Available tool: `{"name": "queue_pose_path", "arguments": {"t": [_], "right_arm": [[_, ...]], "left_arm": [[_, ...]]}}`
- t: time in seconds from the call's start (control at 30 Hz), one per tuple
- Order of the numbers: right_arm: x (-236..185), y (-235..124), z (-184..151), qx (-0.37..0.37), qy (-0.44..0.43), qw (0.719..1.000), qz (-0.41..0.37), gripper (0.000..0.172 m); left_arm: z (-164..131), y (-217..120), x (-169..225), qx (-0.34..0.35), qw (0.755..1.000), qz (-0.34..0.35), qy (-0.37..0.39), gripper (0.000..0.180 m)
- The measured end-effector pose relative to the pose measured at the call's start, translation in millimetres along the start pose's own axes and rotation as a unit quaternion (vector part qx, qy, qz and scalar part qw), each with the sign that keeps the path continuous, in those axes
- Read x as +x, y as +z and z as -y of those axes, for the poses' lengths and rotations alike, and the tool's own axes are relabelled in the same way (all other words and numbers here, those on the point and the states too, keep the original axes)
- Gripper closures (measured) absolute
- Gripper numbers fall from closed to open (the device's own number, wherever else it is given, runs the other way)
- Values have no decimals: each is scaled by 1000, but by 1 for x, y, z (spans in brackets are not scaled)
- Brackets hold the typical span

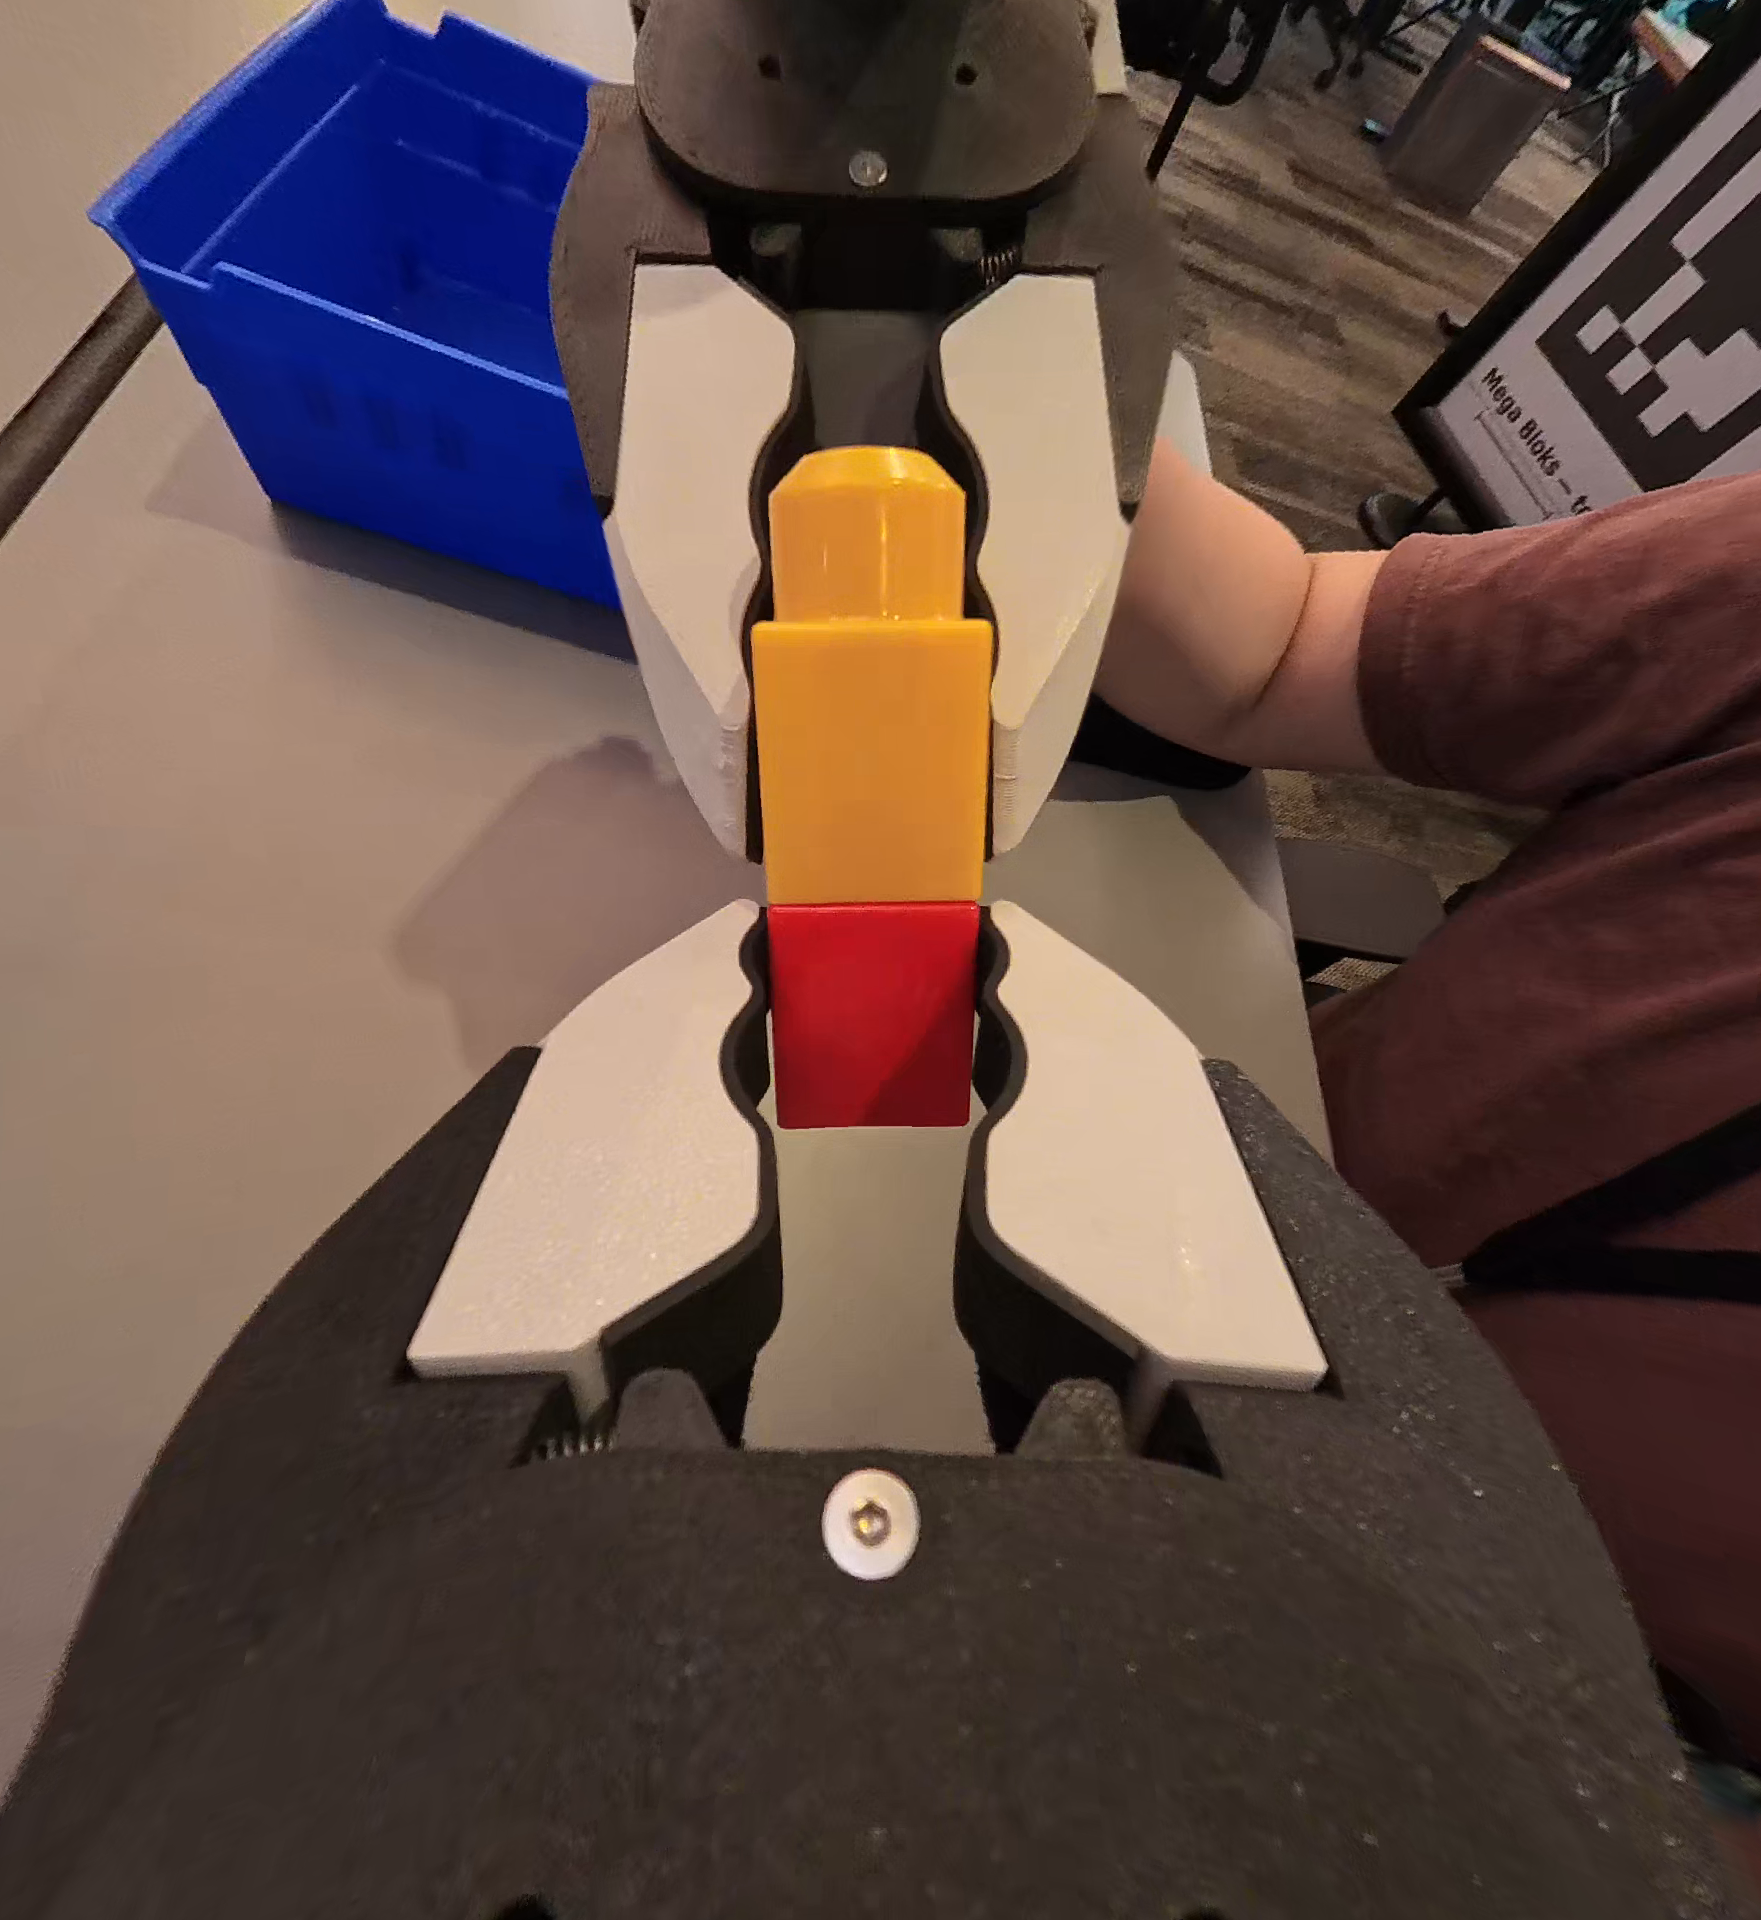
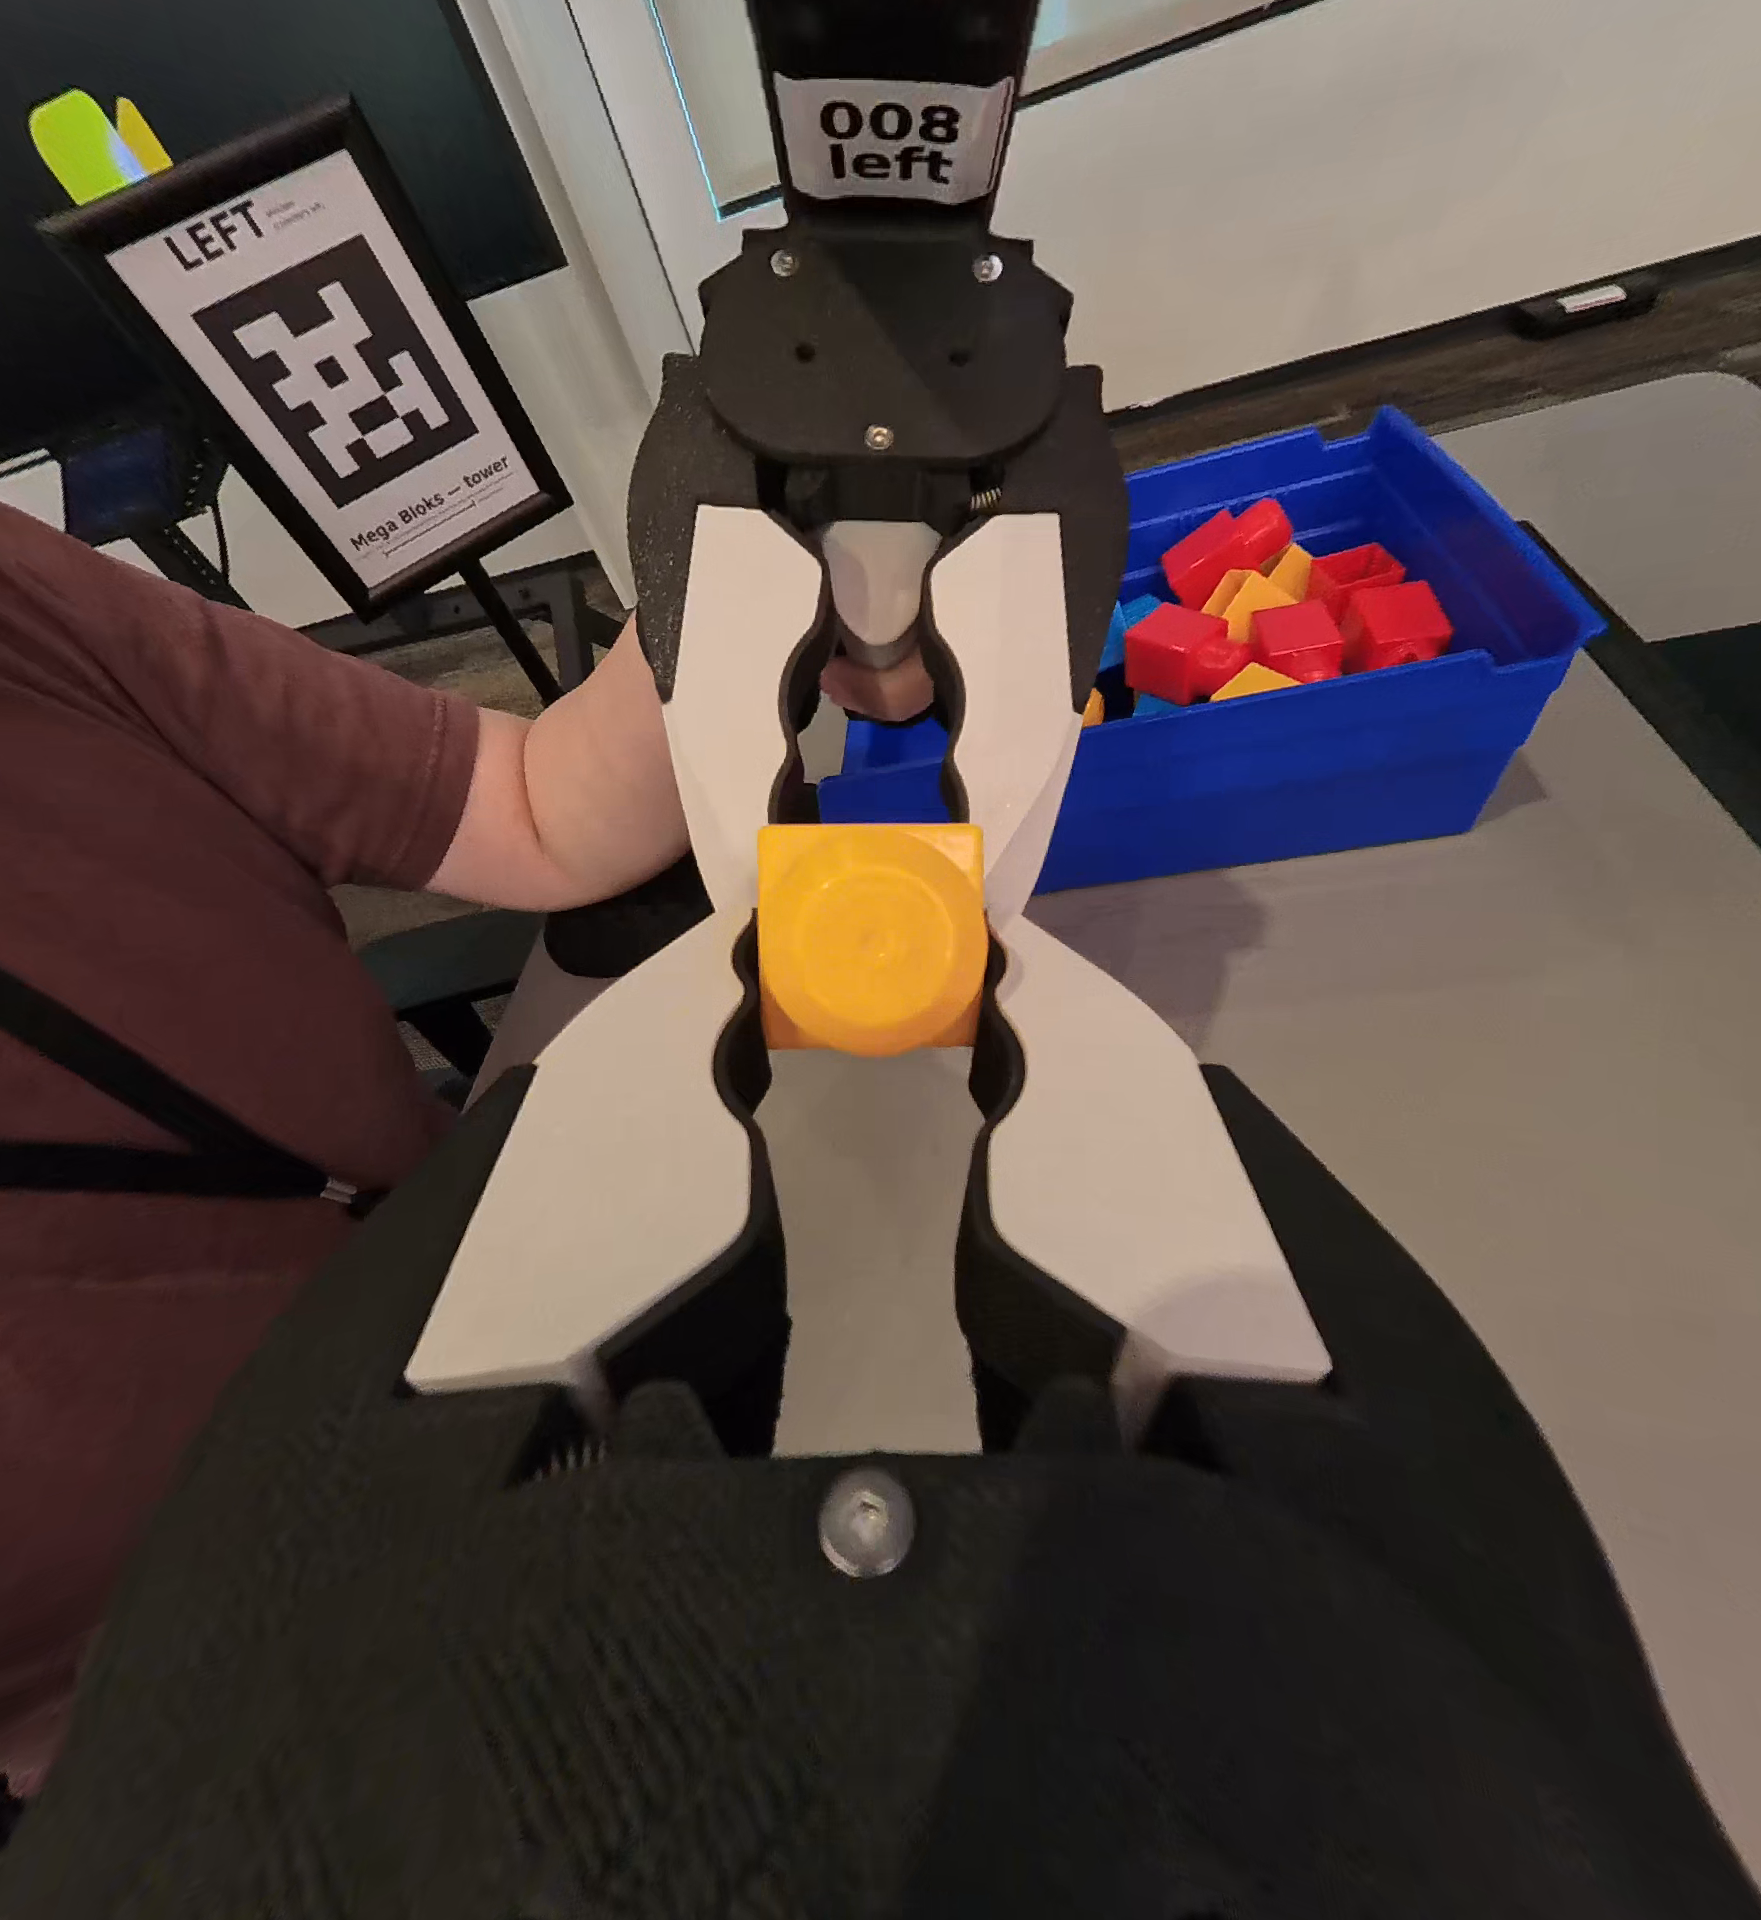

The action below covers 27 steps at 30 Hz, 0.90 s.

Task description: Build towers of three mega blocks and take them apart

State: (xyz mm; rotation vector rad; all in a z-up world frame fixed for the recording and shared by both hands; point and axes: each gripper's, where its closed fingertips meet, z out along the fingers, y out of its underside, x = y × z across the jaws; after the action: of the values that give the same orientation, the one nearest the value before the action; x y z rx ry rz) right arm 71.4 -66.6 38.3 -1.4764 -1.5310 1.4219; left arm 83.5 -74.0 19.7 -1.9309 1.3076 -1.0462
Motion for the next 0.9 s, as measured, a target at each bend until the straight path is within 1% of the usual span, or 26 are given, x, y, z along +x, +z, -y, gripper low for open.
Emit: {"name": "queue_pose_path", "arguments": {"t": [0.07, 0.13, 0.2, 0.27, 0.3, 0.37, 0.43, 0.53, 0.6, 0.63, 0.7, 0.77, 0.83, 0.87, 0.9], "right_arm": [[3, 0, 4, 19, 12, 1000, 3, 134], [6, 0, 11, 48, 38, 998, 8, 135], [13, 1, 8, 39, 48, 998, -11, 135], [21, 0, 4, 28, 49, 998, -40, 135], [22, -1, 6, 37, 60, 997, -37, 135], [23, -4, 9, 47, 75, 995, -36, 135], [24, -6, 6, 37, 68, 996, -45, 135], [18, -7, 8, 31, 64, 997, -37, 135], [17, -5, 3, 10, 58, 997, -42, 135], [16, -4, 2, 6, 58, 997, -42, 135], [15, -6, 5, 12, 60, 997, -43, 135], [15, -10, 14, 40, 66, 996, -43, 135], [14, -15, 26, 80, 72, 993, -40, 134], [15, -18, 32, 99, 77, 991, -45, 126], [16, -20, 36, 114, 81, 989, -50, 120]], "left_arm": [[2, -2, -3, 11, 1000, 4, -1, 145], [11, -9, -4, 48, 998, -11, -28, 145], [13, -14, -12, 63, 997, -4, -53, 144], [8, -17, -21, 57, 997, 20, -57, 138], [6, -17, -23, 52, 997, 25, -60, 136], [0, -15, -24, 35, 997, 26, -64, 135], [-3, -10, -25, 26, 997, 26, -66, 132], [-11, 2, -26, 2, 998, 18, -65, 127], [-11, 10, -22, 0, 998, -1, -62, 130], [-9, 14, -16, 4, 998, -22, -52, 141], [-9, 17, -13, 1, 998, -31, -46, 142], [1, 14, -13, 33, 998, -33, -52, 142], [14, 7, -8, 77, 993, -59, -70, 143], [17, 5, -4, 87, 990, -75, -76, 143], [20, 4, -4, 97, 989, -76, -78, 143]]}}
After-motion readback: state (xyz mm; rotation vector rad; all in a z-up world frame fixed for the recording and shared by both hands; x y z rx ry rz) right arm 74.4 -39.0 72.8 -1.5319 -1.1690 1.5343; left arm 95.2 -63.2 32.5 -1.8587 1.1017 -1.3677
